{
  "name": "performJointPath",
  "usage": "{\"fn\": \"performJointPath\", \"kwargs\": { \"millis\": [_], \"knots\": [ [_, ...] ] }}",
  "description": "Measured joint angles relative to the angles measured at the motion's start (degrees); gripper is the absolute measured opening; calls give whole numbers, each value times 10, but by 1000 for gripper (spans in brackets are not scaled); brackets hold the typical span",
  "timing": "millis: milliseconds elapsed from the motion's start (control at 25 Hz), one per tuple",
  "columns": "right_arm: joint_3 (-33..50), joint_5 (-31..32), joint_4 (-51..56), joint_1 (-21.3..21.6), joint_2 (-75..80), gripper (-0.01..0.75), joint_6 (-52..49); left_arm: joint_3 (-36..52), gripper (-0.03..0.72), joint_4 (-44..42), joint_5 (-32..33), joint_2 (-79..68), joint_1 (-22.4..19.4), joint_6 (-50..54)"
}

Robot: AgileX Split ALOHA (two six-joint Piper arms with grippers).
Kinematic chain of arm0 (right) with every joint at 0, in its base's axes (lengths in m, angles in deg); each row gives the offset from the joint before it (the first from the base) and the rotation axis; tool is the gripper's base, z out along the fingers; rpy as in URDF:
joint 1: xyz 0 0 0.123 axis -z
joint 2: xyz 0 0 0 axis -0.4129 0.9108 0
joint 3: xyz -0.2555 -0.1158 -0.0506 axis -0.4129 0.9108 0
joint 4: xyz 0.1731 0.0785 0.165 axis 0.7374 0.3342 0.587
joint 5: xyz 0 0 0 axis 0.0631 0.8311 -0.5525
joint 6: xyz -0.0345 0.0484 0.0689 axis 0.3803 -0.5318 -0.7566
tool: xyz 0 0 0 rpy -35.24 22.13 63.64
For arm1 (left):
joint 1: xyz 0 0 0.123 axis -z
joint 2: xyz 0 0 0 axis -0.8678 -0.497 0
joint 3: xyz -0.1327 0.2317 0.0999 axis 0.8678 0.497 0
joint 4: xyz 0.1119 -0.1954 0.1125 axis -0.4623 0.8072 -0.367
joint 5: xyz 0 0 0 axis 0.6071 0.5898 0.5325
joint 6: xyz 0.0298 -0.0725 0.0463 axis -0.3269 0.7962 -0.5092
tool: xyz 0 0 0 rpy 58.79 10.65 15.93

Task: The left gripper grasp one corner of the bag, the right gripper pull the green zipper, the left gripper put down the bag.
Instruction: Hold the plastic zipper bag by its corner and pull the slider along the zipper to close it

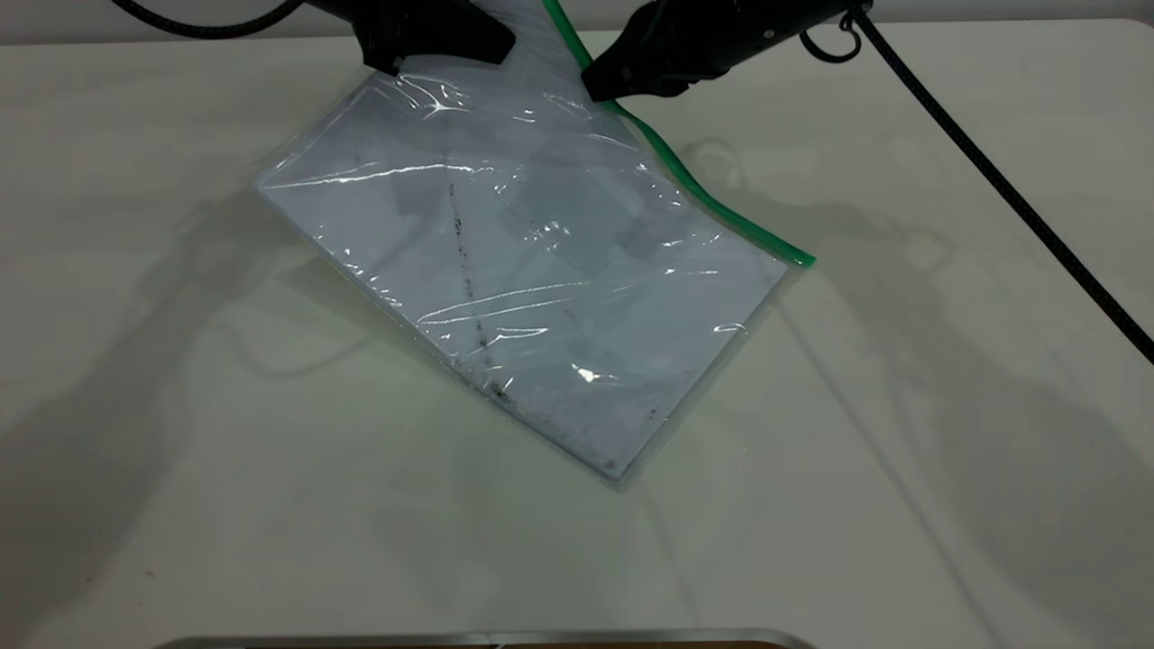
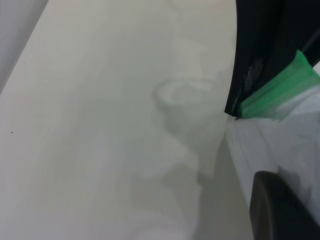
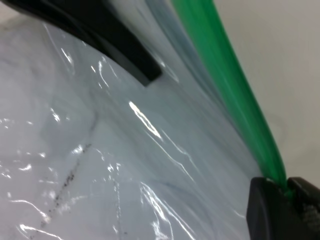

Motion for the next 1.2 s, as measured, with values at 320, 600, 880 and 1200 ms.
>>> {"fn": "performJointPath", "kwargs": {
  "millis": [320,600,880,1200],
  "knots": [
    [1,-42,-19,31,25,41,5,-1,50,30,27,0,-19,-1],
    [1,-62,-61,60,35,44,5,-5,50,65,42,1,-43,-2],
    [2,-67,-84,105,46,49,0,-6,50,78,48,8,-62,-2],
    [2,-40,-82,114,46,123,-50,-5,50,77,48,7,-62,5]
  ]
}}
